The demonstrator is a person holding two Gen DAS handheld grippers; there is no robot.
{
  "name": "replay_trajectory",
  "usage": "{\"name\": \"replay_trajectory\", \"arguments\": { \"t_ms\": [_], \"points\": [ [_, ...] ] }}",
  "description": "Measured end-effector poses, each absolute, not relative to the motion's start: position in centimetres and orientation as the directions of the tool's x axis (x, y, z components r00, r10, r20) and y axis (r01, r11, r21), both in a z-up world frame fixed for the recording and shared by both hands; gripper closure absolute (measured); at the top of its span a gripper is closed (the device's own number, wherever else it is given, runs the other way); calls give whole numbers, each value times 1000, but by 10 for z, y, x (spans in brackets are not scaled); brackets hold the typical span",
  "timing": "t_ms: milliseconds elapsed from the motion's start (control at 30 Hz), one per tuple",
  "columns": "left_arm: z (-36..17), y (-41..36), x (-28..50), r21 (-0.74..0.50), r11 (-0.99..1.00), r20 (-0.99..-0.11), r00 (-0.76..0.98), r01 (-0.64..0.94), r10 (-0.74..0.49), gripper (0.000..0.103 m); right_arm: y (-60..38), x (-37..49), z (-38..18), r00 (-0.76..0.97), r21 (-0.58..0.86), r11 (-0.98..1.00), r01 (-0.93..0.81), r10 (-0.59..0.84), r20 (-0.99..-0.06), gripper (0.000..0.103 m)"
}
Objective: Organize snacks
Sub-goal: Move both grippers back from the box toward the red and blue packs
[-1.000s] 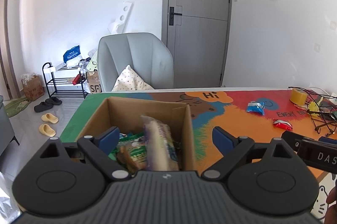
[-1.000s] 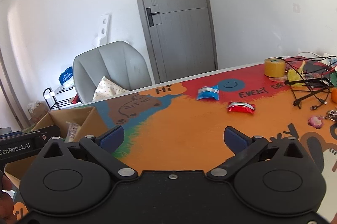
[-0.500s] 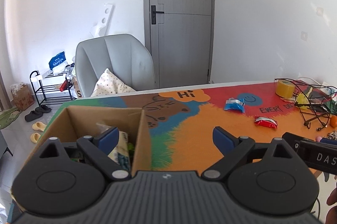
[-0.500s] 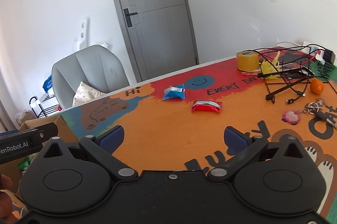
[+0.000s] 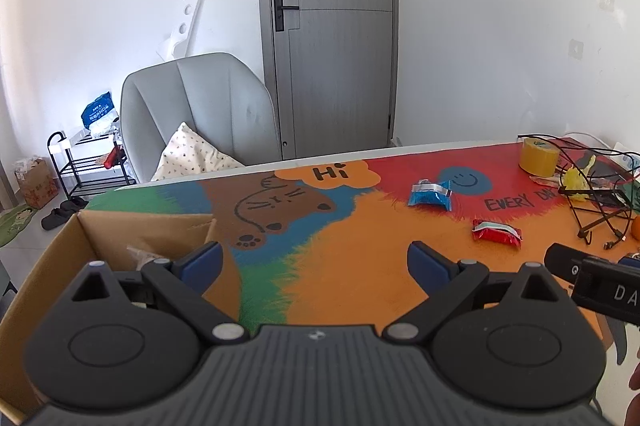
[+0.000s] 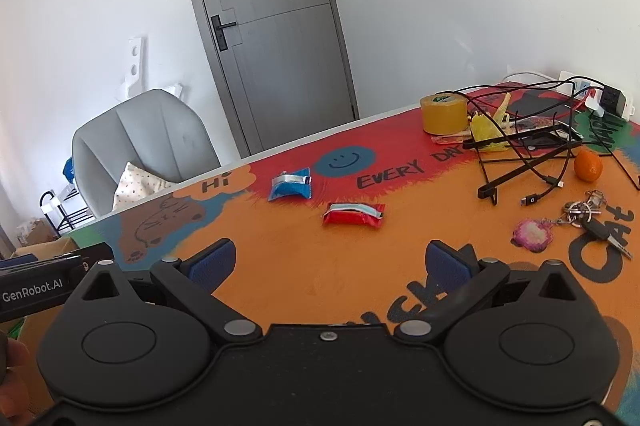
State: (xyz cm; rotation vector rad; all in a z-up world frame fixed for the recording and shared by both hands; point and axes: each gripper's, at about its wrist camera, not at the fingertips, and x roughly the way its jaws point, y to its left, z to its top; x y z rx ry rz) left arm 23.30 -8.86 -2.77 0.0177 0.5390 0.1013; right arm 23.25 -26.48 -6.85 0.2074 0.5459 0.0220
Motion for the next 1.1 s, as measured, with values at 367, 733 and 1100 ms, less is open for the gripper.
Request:
{"name": "replay_trajectory", "arguments": {
  "t_ms": [367, 733, 1100],
  "points": [
    [-21, -99, 275, 45, 995, -520, 849, -85, 95, 5, -272, 268, -62, 852, 204, 978, 35, 77, -517, 0],
    [-12, -102, 324, 36, 995, -527, 844, -91, 96, 5, -269, 312, -57, 843, 191, 981, 38, 71, -533, 0],
    [-11, -108, 373, -1, 996, -545, 835, -93, 78, 5, -273, 353, -52, 829, 151, 988, 40, 51, -557, 0]
  ]
}}
